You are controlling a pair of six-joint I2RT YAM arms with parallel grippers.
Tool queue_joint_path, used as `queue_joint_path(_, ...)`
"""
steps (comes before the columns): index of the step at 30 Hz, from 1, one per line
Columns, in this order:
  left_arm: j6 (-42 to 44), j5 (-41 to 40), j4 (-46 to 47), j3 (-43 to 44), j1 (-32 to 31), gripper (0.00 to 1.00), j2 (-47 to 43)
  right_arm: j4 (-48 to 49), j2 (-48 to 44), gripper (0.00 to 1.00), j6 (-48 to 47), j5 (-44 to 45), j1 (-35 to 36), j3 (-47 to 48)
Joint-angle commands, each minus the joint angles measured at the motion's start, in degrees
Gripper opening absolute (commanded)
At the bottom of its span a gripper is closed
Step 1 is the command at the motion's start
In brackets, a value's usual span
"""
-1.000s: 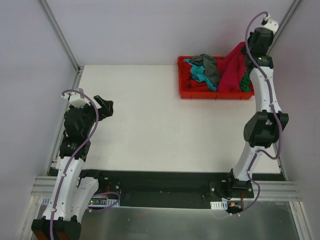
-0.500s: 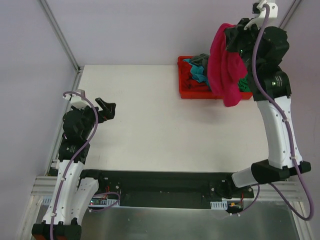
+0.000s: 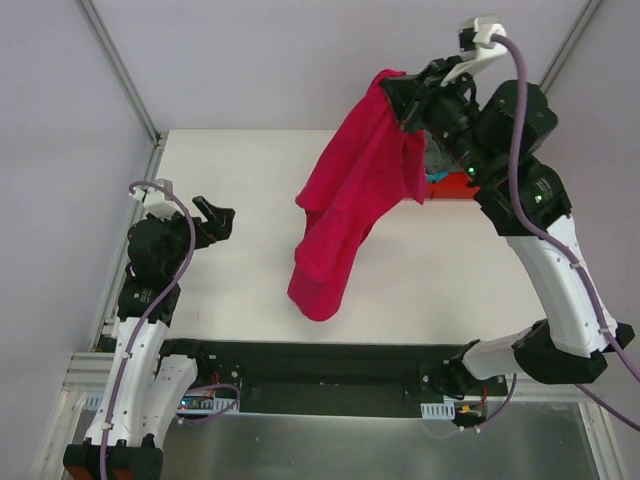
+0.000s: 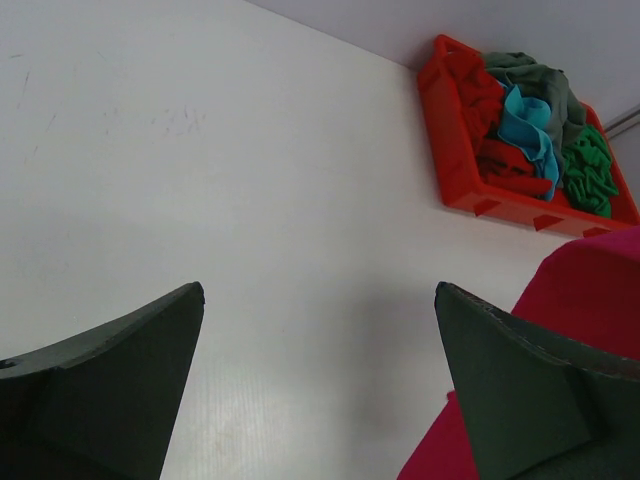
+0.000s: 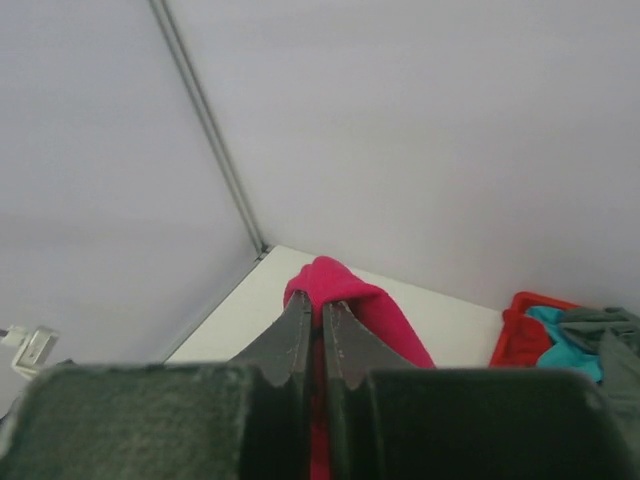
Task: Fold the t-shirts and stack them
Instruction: Move the tshirt to the center of the board
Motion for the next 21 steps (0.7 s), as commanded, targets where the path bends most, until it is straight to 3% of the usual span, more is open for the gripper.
queue_joint_path(1,-0.8,0.1,0.0,0.7,0.0,0.99,0.1,3.0,1.1,0.01,2.4,8.0,4.7,-1.1)
queue_joint_path(7,-0.6,-1.7,-0.5,0.7,0.0,0.99,0.4,4.5,-3.6,0.01,8.2,18.6,4.8,-19.2)
queue_joint_path(9,-0.6,-1.7,-0.6,0.9,0.0,0.99,1.3,5.7,-6.1,0.01,8.2,27.4,4.3,-26.2)
queue_joint_path(13,-1.2,-0.7,-0.6,1.6,0.0,0.99,3.8,3.9,-8.6,0.01,9.2,36.3,-0.7,-37.3)
queue_joint_path(17,-1.3,4.0,-0.6,2.8,0.0,0.99,7.9,0.0,-9.0,0.06,15.9,37.6,-8.4,-46.5)
queue_joint_path(21,-2.1,14.5,-0.6,2.6,0.0,0.99,12.5,-0.3,-6.6,0.13,19.4,34.7,-16.8,-51.1)
